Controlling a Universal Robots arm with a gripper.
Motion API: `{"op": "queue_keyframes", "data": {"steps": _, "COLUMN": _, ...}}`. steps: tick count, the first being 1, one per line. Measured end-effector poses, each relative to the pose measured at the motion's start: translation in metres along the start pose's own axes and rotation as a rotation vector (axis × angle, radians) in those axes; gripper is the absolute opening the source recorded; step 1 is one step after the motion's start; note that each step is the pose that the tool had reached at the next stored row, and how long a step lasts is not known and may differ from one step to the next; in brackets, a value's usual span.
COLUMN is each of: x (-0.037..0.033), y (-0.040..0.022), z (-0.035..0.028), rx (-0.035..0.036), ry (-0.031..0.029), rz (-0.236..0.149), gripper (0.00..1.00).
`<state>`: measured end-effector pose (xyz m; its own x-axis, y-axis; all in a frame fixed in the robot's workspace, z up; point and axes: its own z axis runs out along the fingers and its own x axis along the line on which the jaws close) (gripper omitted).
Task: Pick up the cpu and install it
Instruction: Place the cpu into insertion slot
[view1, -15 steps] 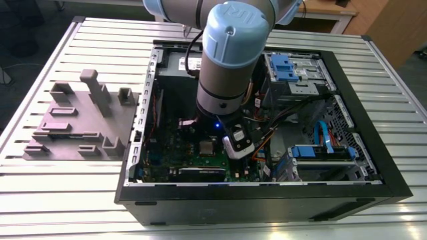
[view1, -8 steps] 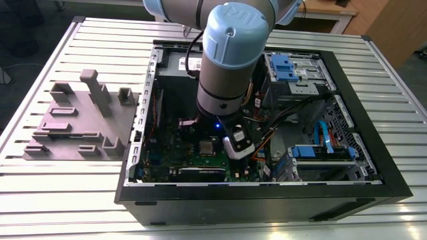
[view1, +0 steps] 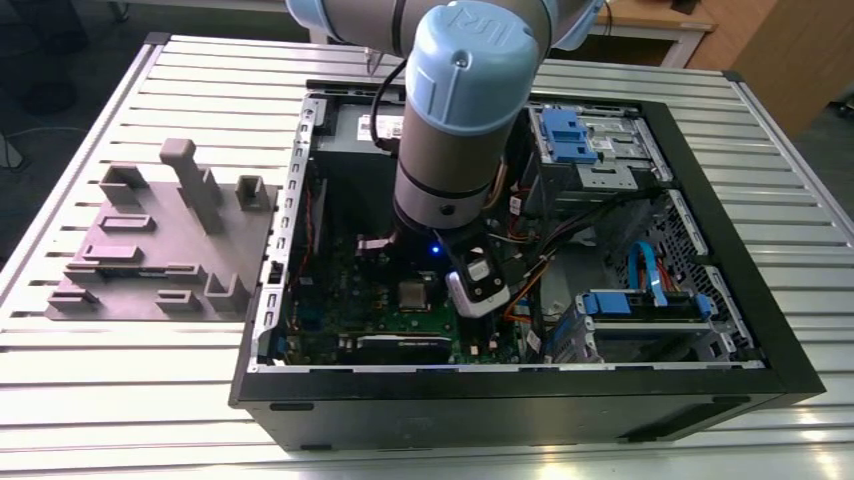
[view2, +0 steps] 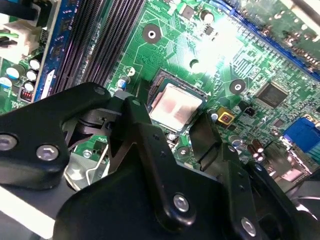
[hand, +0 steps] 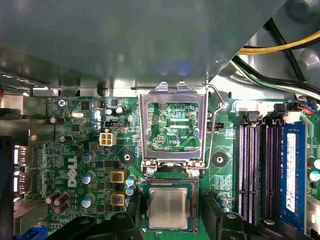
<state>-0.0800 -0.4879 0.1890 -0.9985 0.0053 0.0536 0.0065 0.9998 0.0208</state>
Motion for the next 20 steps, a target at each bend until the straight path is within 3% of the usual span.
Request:
{"op": "queue_keyframes", "data": {"steps": 4, "x": -0.0013, "y": 0.0000, "z": -0.0002, "rx": -0.0037, "ry": 0.0011, "rz": 0.000, "gripper": 0.46}}
{"op": "queue_keyframes", "data": {"steps": 17, "x": -0.0016, "y": 0.0001, "z": 0.0000, "rx": -0.0061, "ry": 0.0012, "rz": 0.000, "gripper": 0.46}}
{"op": "queue_keyframes", "data": {"steps": 19, "x": -0.0016, "y": 0.0001, "z": 0.0000, "rx": -0.0060, "ry": 0.0011, "rz": 0.000, "gripper": 0.48}}
{"op": "queue_keyframes", "data": {"steps": 20, "x": -0.0016, "y": 0.0000, "z": 0.0000, "rx": -0.0060, "ry": 0.0010, "rz": 0.000, "gripper": 0.54}}
